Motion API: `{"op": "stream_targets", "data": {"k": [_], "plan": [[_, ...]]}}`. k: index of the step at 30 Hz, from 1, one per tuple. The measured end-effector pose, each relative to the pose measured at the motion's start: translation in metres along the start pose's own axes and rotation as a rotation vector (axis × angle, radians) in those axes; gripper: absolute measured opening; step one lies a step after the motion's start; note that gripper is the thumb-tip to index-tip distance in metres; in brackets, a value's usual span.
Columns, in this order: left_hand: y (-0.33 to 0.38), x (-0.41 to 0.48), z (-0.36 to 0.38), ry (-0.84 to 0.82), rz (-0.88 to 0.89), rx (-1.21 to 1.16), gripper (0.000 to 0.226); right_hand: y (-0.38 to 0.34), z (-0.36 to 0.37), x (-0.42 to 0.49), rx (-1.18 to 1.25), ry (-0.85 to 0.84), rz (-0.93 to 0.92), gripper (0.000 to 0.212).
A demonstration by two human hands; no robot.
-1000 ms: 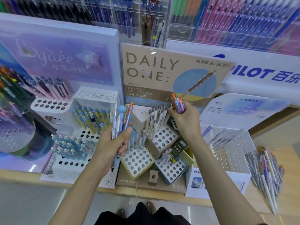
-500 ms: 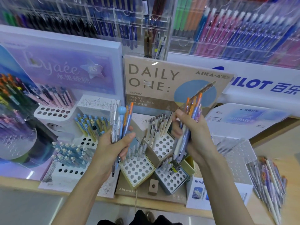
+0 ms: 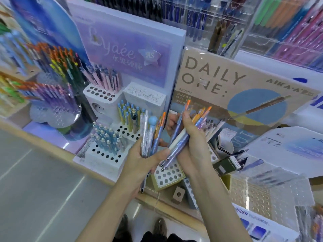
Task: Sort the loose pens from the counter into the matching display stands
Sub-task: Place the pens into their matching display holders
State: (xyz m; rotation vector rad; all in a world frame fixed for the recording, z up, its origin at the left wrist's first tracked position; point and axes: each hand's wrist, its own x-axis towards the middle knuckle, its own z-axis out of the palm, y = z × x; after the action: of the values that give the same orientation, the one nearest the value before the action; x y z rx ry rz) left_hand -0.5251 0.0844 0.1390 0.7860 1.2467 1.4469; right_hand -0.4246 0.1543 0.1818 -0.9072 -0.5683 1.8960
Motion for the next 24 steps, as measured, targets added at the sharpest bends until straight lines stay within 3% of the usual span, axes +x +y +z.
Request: {"op": "stream_targets", "data": {"k": [2,6,11,17,20,24], "plan": [[0.001,-0.004,-0.011,0.064,0.014,-0.02,0.016,0.011,0.013,0.0,0.061,-0.027,0.036,0.068],[0.006,-0.007,-0.043,0.188,0.002,-0.084,0.018,0.036,0.038,0.003,0.099,-0.146,0.103,0.03],[0.019,-0.011,-0.095,0.214,0.033,-0.101,0.017,0.075,0.071,0.01,-0.003,-0.211,0.168,0.026],[0.037,-0.008,-0.169,0.273,0.037,-0.074,0.027,0.115,0.112,0.022,-0.322,-0.143,-0.066,0.034],[0.045,-0.005,-0.207,0.272,0.026,-0.051,0.026,0.134,0.132,0.029,-0.433,-0.155,-0.123,0.017],[0.054,-0.002,-0.251,0.256,-0.037,-0.045,0.035,0.154,0.152,0.041,-0.355,-0.297,-0.017,0.008]]}}
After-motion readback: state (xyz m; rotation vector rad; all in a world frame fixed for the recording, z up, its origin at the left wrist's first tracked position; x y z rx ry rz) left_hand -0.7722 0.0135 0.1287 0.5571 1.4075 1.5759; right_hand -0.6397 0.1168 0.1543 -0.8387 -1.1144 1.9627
